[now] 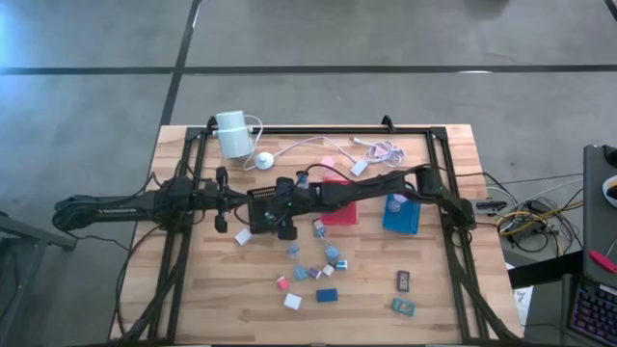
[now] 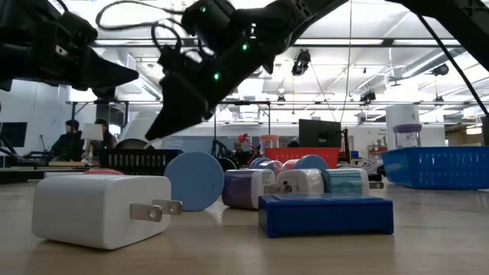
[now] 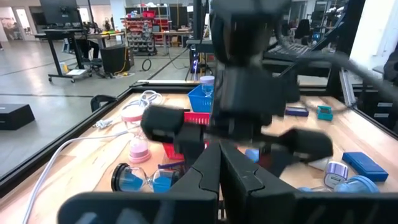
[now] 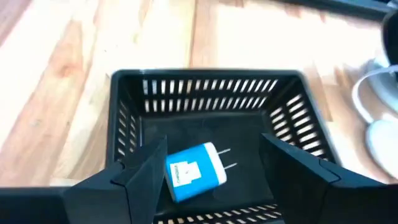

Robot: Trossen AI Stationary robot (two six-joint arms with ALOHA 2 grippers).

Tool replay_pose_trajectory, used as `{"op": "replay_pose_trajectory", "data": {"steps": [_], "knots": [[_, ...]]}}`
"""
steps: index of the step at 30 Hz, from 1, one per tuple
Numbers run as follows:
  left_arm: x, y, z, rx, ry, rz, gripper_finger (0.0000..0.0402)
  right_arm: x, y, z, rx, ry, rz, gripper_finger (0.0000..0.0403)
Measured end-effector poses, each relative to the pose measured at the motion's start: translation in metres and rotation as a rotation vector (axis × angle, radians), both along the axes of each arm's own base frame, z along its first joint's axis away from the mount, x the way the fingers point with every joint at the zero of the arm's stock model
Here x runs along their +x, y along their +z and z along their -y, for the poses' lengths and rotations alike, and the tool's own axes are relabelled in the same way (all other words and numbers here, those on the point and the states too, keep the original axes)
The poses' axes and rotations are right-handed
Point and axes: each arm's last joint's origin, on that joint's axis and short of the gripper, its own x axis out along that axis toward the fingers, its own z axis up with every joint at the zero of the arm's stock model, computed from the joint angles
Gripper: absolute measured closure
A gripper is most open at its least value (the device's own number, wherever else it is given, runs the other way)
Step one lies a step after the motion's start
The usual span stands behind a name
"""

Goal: Pick & Place Office items
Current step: Put the pink hourglass into the blue bin

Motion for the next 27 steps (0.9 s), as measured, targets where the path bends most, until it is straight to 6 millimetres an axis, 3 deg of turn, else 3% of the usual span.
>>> {"op": "replay_pose_trajectory", "data": {"steps": [4, 12, 19, 27], "knots": [[0.000, -0.001, 0.000, -0.001, 0.000, -0.010, 0.0394, -0.007, 0.022, 0.000, 0.000, 0.008, 0.011, 0.0161], [0.000, -0.003, 0.000, -0.004, 0.001, -0.027, 0.0394, -0.037, 0.089, -0.006, 0.075, 0.114, 0.146, 0.0208], [-0.001, -0.004, 0.000, -0.006, 0.001, -0.041, 0.0394, -0.097, 0.136, -0.010, 0.122, 0.155, 0.378, 0.0287], [-0.001, -0.004, 0.000, 0.014, -0.001, -0.042, 0.0394, -0.187, 0.135, -0.011, 0.165, 0.148, 0.646, 0.0375]]}}
